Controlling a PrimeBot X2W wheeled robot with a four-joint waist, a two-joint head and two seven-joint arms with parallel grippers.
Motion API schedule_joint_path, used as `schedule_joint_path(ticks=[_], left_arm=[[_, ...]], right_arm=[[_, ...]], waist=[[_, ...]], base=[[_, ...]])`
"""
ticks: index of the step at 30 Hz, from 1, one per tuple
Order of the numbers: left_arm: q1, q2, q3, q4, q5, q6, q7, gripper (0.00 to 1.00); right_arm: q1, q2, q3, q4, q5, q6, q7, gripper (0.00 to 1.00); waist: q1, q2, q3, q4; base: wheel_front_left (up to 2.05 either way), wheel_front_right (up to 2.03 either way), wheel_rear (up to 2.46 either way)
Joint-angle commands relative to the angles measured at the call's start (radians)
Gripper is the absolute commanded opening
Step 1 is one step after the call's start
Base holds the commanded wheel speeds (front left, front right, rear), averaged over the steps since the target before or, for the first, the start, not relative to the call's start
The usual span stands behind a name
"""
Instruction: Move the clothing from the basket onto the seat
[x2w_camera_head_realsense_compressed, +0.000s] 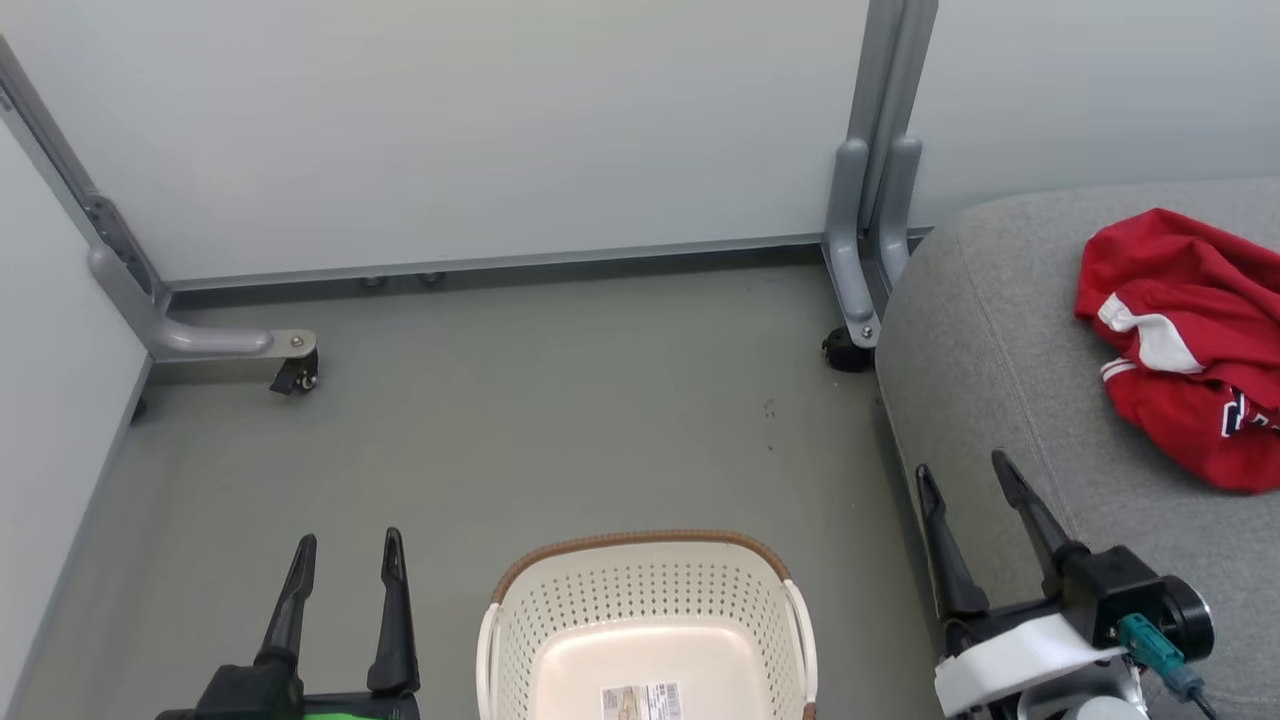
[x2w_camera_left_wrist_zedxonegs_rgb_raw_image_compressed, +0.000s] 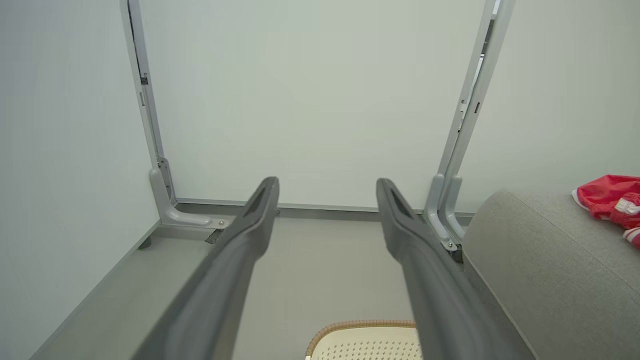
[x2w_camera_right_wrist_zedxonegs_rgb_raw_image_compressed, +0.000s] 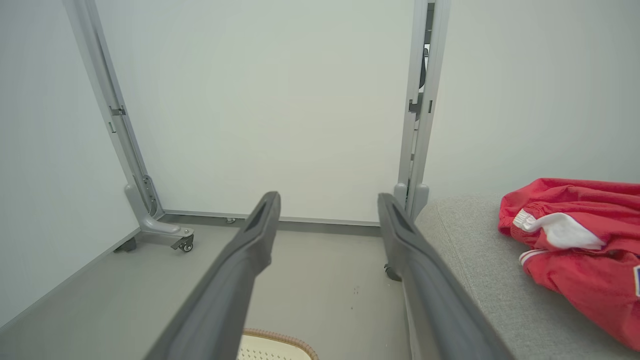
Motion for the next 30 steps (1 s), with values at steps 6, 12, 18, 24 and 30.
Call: schedule_joint_path(ticks=[6,12,18,24,30], left_arm=[[0.029,0.001,0.000,0.011,0.023,-0.012,0.000,1.00],[0.032,0.000,-0.003,0.025,0.015,-0.004,0.000,1.00],[0.029,0.000,-0.002,0.042,0.015,-0.007,0.000,1.00],[0.027,0.000,-0.007,0.056,0.023,-0.010,0.000,1.00],[0.025,0.000,-0.014,0.059,0.038,0.002,0.000,1.00]], right_arm=[[0.053,0.002,0.025,0.021,-0.018,-0.001,-0.003,1.00],[0.052,0.003,0.031,0.027,-0.008,-0.001,-0.003,1.00],[0.039,0.004,0.039,0.033,-0.002,-0.001,-0.003,1.00],[0.044,0.004,0.050,0.035,0.000,-0.001,-0.003,1.00],[0.043,0.004,0.051,0.040,0.002,-0.001,-0.003,1.00]], waist=[[0.0001,0.0000,-0.050,-0.005],[0.0001,0.0000,-0.059,-0.026],[0.0001,0.0000,-0.065,-0.037],[0.0001,0.0000,-0.074,-0.039],[0.0001,0.0000,-0.083,-0.038]], base=[[0.00,0.00,0.00],[0.00,0.00,0.00],[0.00,0.00,0.00],[0.00,0.00,0.00],[0.00,0.00,0.00]])
